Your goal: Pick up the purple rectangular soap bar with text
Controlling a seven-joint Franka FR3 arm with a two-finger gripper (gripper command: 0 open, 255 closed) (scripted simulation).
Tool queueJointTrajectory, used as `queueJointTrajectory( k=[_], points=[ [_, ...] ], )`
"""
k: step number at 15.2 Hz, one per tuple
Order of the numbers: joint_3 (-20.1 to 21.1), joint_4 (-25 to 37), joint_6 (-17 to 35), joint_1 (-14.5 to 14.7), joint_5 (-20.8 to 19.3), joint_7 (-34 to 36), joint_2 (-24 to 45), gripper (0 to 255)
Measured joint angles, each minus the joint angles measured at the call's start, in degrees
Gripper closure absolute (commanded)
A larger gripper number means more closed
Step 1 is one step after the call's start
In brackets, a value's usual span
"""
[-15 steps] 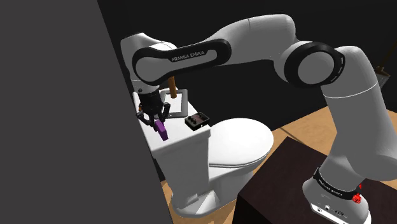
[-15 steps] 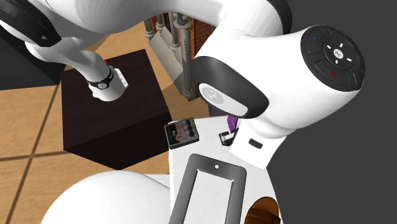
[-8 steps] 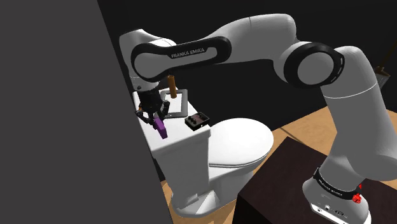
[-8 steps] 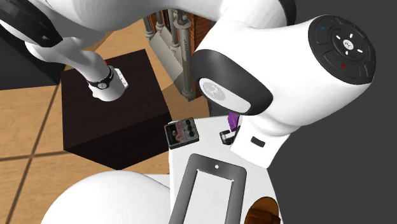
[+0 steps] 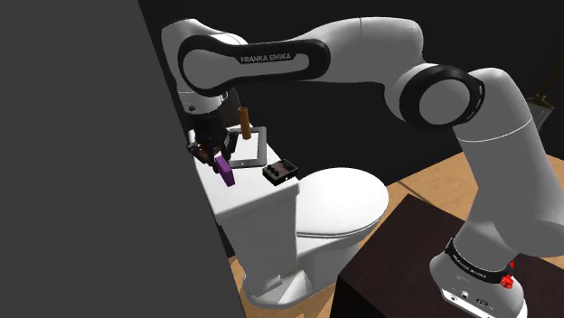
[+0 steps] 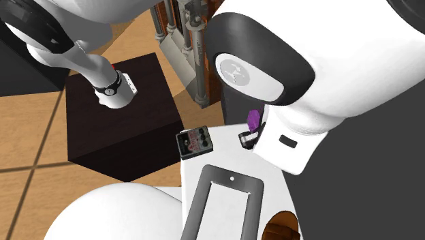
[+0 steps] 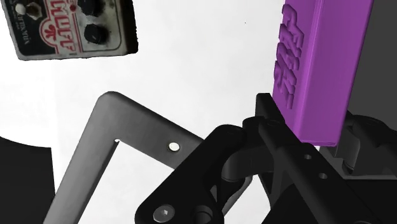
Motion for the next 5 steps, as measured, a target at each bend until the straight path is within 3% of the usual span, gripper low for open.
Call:
queueJointTrajectory(
  k=[5],
  points=[
    [-0.16, 6.44, -4.81, 1.05, -0.39, -0.12, 1.55, 255]
  ],
)
